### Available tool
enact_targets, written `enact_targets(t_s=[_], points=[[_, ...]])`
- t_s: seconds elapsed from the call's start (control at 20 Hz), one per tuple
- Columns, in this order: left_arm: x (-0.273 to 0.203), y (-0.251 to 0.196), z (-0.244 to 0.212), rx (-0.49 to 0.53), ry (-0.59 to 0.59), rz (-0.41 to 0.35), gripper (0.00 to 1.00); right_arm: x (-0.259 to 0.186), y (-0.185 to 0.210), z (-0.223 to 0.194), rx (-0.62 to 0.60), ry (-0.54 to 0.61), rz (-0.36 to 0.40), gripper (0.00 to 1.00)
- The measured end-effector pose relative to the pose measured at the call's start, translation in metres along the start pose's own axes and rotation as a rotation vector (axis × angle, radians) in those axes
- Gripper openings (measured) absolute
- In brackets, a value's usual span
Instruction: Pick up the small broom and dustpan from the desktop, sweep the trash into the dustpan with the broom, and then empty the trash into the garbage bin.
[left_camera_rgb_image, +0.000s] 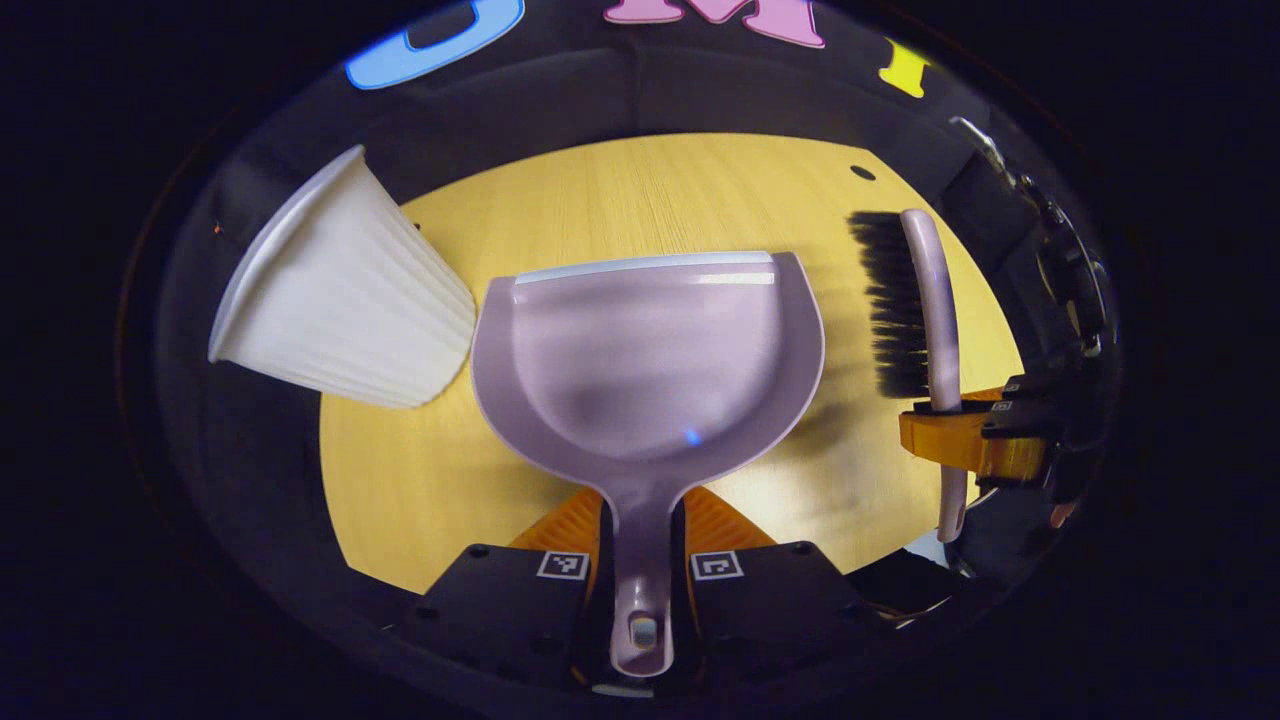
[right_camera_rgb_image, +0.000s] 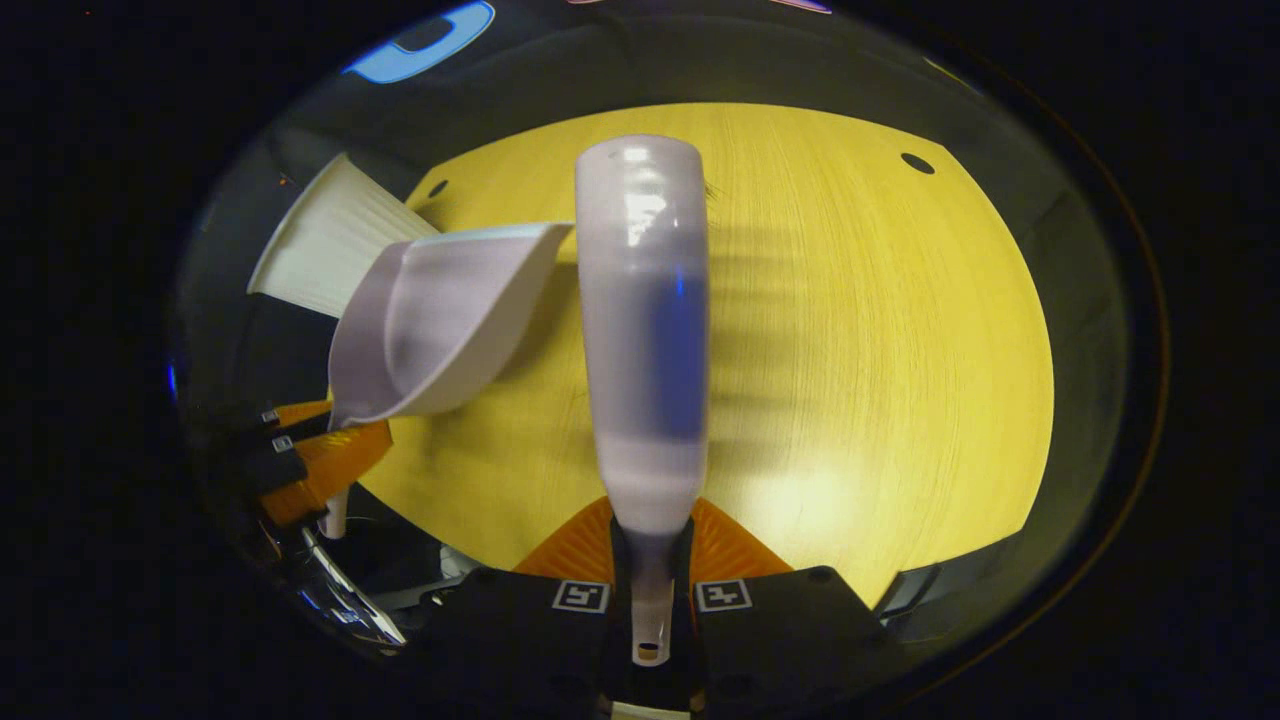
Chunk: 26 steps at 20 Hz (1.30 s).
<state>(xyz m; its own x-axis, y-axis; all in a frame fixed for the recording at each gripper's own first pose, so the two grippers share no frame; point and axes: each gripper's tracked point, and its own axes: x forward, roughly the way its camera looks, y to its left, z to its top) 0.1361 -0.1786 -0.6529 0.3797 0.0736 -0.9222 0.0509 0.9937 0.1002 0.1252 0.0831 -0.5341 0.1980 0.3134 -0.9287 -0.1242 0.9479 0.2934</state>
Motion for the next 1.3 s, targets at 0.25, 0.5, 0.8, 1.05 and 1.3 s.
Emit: enact_targets(t_s=[0.25, 0.5, 0.8, 1.05, 1.3], points=[[0.006, -0.016, 0.015, -0.093, 0.08, -0.033, 0.21, 0.034, -0.015, -0.019, 0.063, 0.094, -0.082, 0.17], [-0.005, -0.01, 0.023, -0.053, 0.099, 0.044, 0.21, 0.053, -0.031, -0.027, 0.094, 0.139, -0.136, 0.17], [0.001, -0.011, 0.018, -0.044, 0.13, 0.06, 0.21, 0.061, -0.033, -0.032, 0.1, 0.204, -0.114, 0.17], [0.002, -0.012, 0.014, -0.056, 0.152, 0.03, 0.24, 0.055, -0.033, -0.032, 0.095, 0.238, -0.109, 0.15], [-0.001, -0.013, 0.014, -0.071, 0.163, 0.02, 0.29, 0.055, -0.033, -0.029, 0.087, 0.243, -0.111, 0.29]])
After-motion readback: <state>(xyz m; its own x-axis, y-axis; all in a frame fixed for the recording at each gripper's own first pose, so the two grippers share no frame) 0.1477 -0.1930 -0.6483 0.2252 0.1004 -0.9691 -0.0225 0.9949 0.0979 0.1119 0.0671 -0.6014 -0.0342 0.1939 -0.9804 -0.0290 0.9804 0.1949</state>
